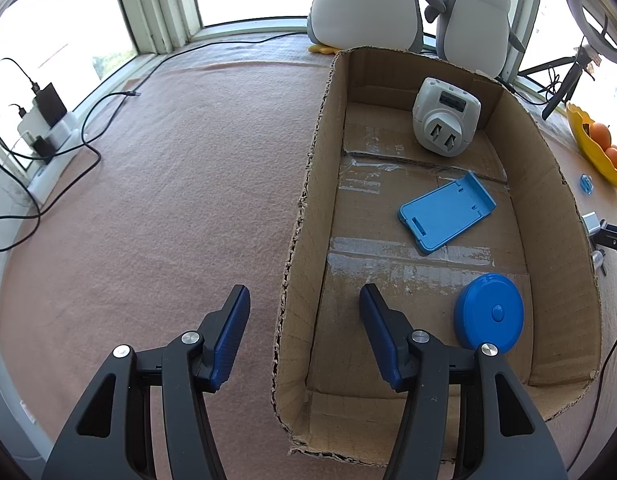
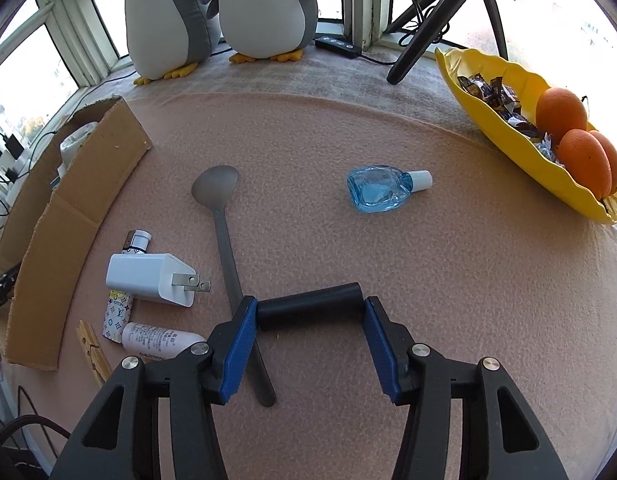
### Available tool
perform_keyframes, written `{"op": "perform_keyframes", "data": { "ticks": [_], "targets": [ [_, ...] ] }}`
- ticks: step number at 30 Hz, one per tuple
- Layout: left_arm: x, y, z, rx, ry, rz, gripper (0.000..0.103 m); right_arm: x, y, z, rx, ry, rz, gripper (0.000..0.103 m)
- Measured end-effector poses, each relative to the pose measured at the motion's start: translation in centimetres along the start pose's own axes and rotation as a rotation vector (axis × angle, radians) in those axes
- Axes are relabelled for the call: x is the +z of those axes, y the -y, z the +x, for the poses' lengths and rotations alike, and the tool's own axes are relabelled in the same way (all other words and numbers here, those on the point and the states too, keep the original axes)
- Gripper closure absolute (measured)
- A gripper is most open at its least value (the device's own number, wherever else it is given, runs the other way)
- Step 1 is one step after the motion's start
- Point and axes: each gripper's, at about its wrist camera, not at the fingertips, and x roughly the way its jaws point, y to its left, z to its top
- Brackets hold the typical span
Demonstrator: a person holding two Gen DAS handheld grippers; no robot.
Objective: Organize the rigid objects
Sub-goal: 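Grasp the black foam cylinder with the right gripper, then carry the cylinder into the box and open the right gripper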
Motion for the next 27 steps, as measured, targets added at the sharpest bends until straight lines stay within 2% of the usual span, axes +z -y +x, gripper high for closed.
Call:
{"op": "perform_keyframes", "data": {
  "ticks": [17,23,27],
  "targets": [
    [0.0,0.1,0.0,-0.001,0.0,-0.001,0.045,-0.6,0.5,-1.9,0.011,0.053,0.035,0.054],
    [0.0,0.0,0.0,-0.004,0.001,-0.001,0.045,-0.2,-2.0,-4.6,0.031,0.111,-0.014,0.054],
    [0.0,0.0,0.0,-0.006,0.002,-0.003,0.045,0.3,-4.9,-6.7,0.078,0.151,-0.063,0.054]
  ]
}}
